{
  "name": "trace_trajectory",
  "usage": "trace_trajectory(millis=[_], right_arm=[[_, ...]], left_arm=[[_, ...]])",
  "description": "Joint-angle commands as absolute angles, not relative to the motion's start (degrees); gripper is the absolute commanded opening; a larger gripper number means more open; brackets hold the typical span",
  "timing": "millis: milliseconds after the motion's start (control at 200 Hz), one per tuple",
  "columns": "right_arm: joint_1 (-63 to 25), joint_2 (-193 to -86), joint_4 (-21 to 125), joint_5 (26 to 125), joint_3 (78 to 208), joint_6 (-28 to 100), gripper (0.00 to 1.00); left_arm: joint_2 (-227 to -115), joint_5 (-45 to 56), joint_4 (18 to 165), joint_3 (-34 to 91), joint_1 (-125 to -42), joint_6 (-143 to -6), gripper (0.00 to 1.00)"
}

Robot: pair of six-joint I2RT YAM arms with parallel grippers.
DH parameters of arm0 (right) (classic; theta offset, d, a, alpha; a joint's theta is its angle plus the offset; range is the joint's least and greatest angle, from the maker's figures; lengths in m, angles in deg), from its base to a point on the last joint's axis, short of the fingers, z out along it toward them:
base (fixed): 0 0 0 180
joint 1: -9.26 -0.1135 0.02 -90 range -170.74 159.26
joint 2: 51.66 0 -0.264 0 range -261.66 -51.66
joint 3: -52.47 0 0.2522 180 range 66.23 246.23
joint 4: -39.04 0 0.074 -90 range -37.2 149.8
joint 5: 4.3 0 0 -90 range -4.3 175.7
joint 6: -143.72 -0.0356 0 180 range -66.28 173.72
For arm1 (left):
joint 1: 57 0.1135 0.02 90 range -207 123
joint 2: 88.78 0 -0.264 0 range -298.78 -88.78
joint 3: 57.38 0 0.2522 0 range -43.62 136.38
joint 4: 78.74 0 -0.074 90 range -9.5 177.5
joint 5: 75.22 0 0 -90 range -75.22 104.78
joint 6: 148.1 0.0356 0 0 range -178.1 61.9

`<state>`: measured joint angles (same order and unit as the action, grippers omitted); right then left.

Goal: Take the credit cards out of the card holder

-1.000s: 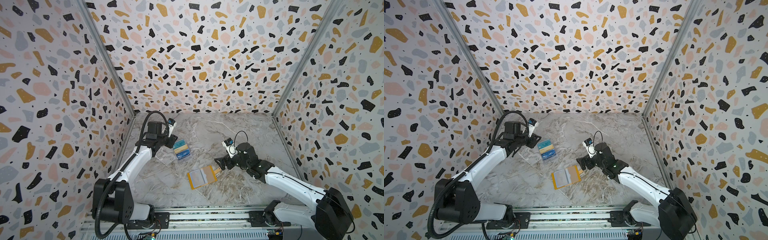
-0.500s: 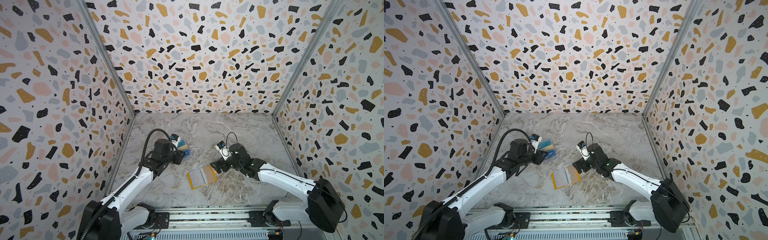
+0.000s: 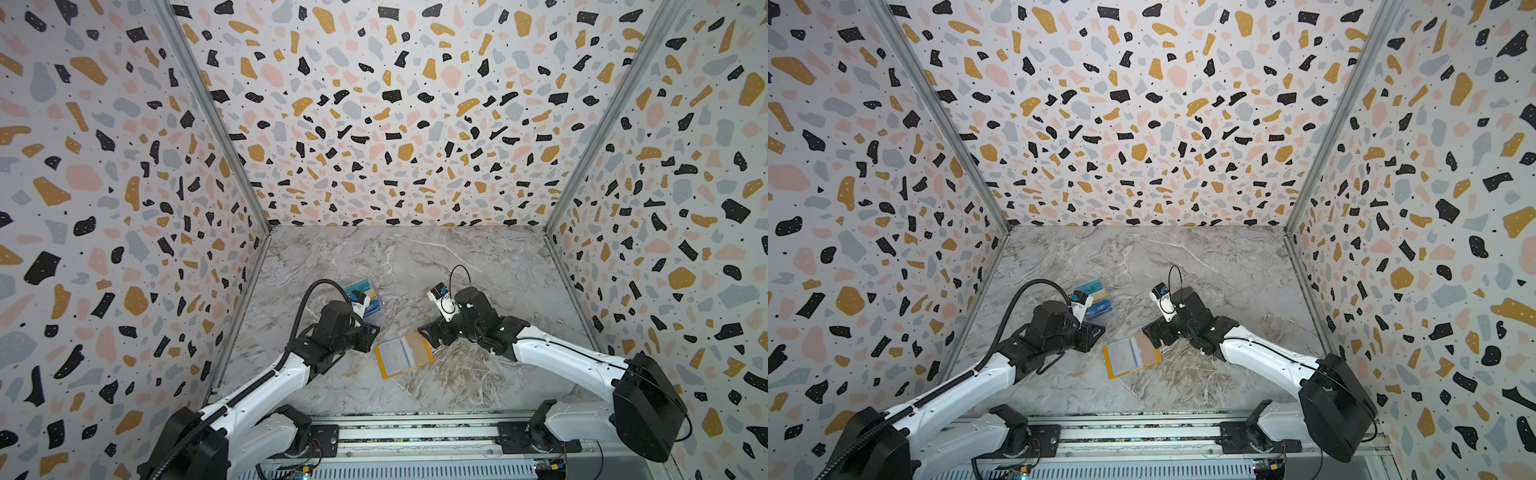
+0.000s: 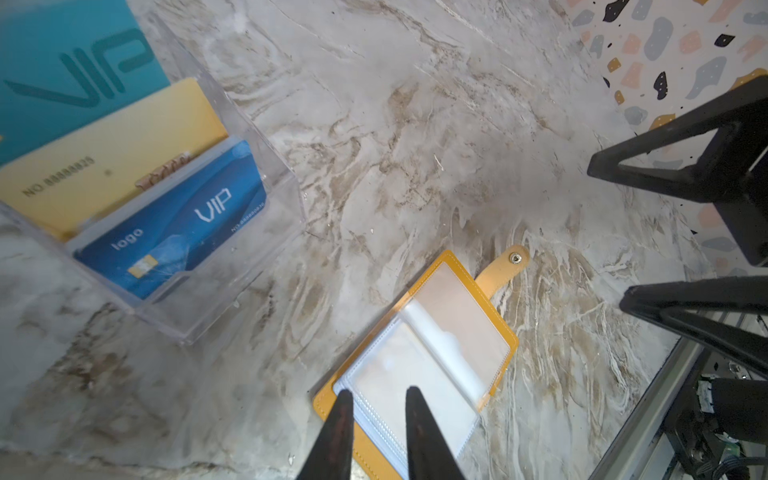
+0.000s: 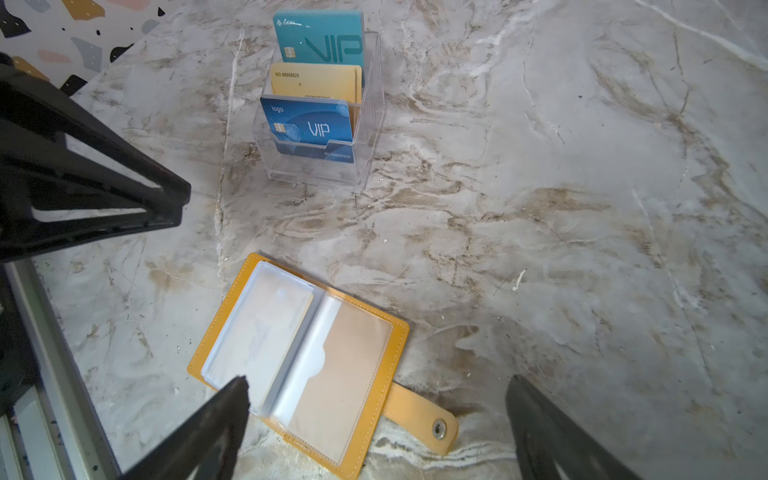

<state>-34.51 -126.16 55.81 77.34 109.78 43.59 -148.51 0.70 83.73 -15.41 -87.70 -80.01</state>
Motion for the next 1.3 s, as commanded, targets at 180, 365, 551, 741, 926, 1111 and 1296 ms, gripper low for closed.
trace_trajectory(millis=[180,365,551,741,926,1111,1296], right_arm=[[-37.0,-127.8,57.4,79.9,111.9,42.1,0.96],[-39.3,-130.5,55.4,80.8,112.3,40.3,0.94],[-42.7,-133.9,53.7,83.0,113.3,38.2,0.9],[-46.9,-137.4,52.5,86.5,114.5,36.4,0.88],[-50.5,-140.2,51.3,90.2,114.5,34.2,0.87],[-52.6,-143.9,50.4,90.7,115.4,33.3,0.85],[-53.7,-146.4,49.7,91.1,116.3,32.6,0.84]], left_arm=[[-148.2,1.1,91.2,-21.9,-91.3,-84.0,0.11],[-150.2,1.2,93.9,-23.7,-92.5,-84.5,0.03],[-152.4,0.6,97.5,-25.7,-93.5,-85.4,0.0],[-154.3,1.3,99.5,-26.7,-93.7,-85.7,0.0],[-156.4,1.6,101.5,-28.0,-93.7,-86.1,0.0],[-158.6,1.3,105.4,-29.1,-93.8,-86.7,0.0],[-159.4,1.5,106.1,-29.8,-93.9,-86.8,0.0]])
